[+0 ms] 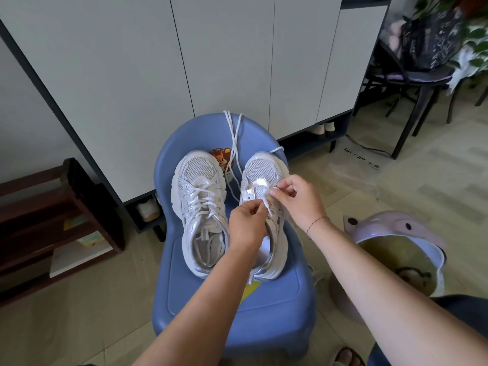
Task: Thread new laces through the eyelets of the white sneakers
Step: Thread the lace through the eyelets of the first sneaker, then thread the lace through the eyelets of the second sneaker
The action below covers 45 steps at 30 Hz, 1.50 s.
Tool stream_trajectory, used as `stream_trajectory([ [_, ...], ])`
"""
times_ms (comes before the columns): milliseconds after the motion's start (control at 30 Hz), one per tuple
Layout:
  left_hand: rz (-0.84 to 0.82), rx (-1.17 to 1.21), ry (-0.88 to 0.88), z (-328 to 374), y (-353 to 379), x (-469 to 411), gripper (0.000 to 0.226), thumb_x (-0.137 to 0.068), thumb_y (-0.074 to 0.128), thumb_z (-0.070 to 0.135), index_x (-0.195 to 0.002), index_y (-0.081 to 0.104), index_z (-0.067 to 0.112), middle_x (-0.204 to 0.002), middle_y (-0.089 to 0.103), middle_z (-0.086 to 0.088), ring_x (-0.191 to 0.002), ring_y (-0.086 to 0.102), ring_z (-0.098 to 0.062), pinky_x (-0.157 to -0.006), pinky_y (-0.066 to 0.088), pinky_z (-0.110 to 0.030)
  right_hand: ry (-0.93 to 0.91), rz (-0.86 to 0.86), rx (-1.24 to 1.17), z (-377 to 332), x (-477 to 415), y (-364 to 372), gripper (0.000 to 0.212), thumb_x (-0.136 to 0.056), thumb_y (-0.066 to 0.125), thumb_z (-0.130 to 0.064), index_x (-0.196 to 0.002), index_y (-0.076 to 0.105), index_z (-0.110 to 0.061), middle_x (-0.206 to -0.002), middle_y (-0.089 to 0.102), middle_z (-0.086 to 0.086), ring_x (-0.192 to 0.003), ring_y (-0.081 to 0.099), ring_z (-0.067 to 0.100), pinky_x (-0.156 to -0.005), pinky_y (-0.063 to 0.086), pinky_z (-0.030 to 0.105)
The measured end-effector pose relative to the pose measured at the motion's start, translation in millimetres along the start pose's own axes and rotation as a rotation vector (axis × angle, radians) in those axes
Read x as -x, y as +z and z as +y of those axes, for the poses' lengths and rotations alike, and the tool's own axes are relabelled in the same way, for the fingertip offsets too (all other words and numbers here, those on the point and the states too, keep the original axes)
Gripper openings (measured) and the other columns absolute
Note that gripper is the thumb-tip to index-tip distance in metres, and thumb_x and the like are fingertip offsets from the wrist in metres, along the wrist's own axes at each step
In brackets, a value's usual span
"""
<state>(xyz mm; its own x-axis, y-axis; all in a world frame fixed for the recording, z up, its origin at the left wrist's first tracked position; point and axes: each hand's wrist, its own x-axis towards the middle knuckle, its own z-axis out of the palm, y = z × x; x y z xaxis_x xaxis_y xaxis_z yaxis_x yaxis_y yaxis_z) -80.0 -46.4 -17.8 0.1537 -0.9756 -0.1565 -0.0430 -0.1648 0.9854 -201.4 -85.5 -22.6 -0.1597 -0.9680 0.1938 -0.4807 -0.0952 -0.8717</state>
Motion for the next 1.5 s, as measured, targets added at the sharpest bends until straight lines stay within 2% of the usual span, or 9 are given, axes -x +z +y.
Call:
stream_trajectory([
  [367, -0.012, 0.005, -0.022, 2.4, -0.9, 1.2, 0.018, -0.094, 0.055, 0.009, -0.086, 0.069, 0.003, -0.038, 0.041, 0.006, -0.034, 0.033, -0.009, -0.037, 0.032, -0.015, 0.035, -0.057, -0.055, -2.0, -12.9, -10.6, 0.006, -0.09, 0.06, -0.017, -0.088, 0.065, -0.014, -0.077, 0.059, -0.007, -0.072, 0.053, 0.006, -0.063, 0.041, 0.016],
  [500, -0.02, 0.018, -0.031, 1.5, -1.0, -0.4, 0.01, -0.093, 0.06, 0.017, -0.088, 0.068, 0.014, -0.038, 0.044, 0.011, -0.038, 0.037, -0.009, -0.047, 0.041, -0.021, 0.132, 0.219, -0.134, 1.1, -25.6, -29.1, 0.02, -0.094, 0.053, -0.022, -0.1, 0.064, -0.007, -0.088, 0.06, 0.002, -0.079, 0.052, 0.015, -0.071, 0.039, 0.024],
  [633, -0.003, 0.0, -0.016, -0.8, 0.4, -2.0, 0.01, -0.093, 0.061, 0.02, -0.085, 0.067, 0.019, -0.041, 0.046, 0.012, -0.044, 0.042, -0.008, -0.058, 0.043, -0.025, 0.176, 0.383, -0.19, 2.6, -38.9, -47.5, 0.023, -0.095, 0.052, -0.027, -0.099, 0.064, -0.008, -0.075, 0.054, -0.005, -0.068, 0.048, 0.009, -0.071, 0.039, 0.025],
  [900, -0.006, -0.008, -0.012, 2.2, -4.5, -0.7, 0.01, -0.093, 0.061, 0.021, -0.085, 0.066, 0.02, -0.043, 0.047, 0.01, -0.039, 0.041, -0.006, -0.049, 0.041, -0.018, 0.232, 0.613, -0.339, -2.5, -49.9, -74.0, 0.021, -0.096, 0.05, -0.025, -0.08, 0.055, -0.012, -0.061, 0.04, -0.006, -0.056, 0.035, 0.009, -0.059, 0.034, 0.025],
  [1000, 0.002, 0.008, -0.001, 2.1, -5.6, -0.9, 0.011, -0.092, 0.062, 0.022, -0.081, 0.066, 0.02, -0.043, 0.047, 0.011, -0.037, 0.039, -0.006, -0.046, 0.041, -0.018, 0.24, 0.496, -0.403, -10.7, -50.1, -86.4, 0.029, -0.094, 0.054, -0.026, -0.065, 0.052, -0.019, -0.059, 0.04, -0.003, -0.054, 0.036, 0.01, -0.062, 0.037, 0.029],
  [1100, 0.005, 0.058, 0.037, 3.2, 0.0, 6.5, 0.015, -0.09, 0.066, 0.024, -0.1, 0.064, 0.013, -0.062, 0.057, 0.007, -0.04, 0.045, -0.008, -0.049, 0.044, -0.022, 0.189, 0.254, -0.534, -35.7, -34.7, -79.7, 0.022, -0.094, 0.056, -0.021, -0.073, 0.059, -0.015, -0.059, 0.042, -0.002, -0.052, 0.038, 0.009, -0.053, 0.037, 0.02],
  [1300, 0.104, -0.109, 0.287, 12.8, 3.8, 23.4, 0.04, -0.083, 0.072, 0.033, -0.119, 0.055, 0.031, -0.112, 0.057, 0.014, -0.087, 0.059, -0.019, -0.089, 0.05, -0.033, 0.185, -0.033, -0.925, -84.6, 4.1, -83.5, 0.016, -0.094, 0.055, -0.016, -0.081, 0.061, -0.008, -0.07, 0.045, 0.003, -0.057, 0.044, 0.01, -0.056, 0.039, 0.021],
  [1400, -0.14, -0.189, 0.394, 27.8, 8.4, 35.2, 0.032, -0.087, 0.068, 0.033, -0.117, 0.057, 0.034, -0.1, 0.062, 0.011, -0.061, 0.051, -0.012, -0.067, 0.05, -0.03, 0.201, -0.146, -1.067, -106.6, 16.5, -82.2, 0.015, -0.094, 0.054, -0.018, -0.087, 0.065, -0.01, -0.068, 0.047, 0.0, -0.054, 0.045, 0.007, -0.052, 0.041, 0.017],
  [1500, -0.408, -0.155, 0.277, 33.2, 11.2, 48.8, 0.005, -0.09, 0.066, 0.02, -0.095, 0.066, 0.021, -0.069, 0.06, 0.005, -0.048, 0.049, -0.008, -0.052, 0.048, -0.025, 0.219, -0.141, -1.222, -127.6, 22.9, -89.9, 0.016, -0.092, 0.056, -0.019, -0.083, 0.068, -0.016, -0.062, 0.05, -0.005, -0.051, 0.045, 0.004, -0.051, 0.04, 0.014],
])
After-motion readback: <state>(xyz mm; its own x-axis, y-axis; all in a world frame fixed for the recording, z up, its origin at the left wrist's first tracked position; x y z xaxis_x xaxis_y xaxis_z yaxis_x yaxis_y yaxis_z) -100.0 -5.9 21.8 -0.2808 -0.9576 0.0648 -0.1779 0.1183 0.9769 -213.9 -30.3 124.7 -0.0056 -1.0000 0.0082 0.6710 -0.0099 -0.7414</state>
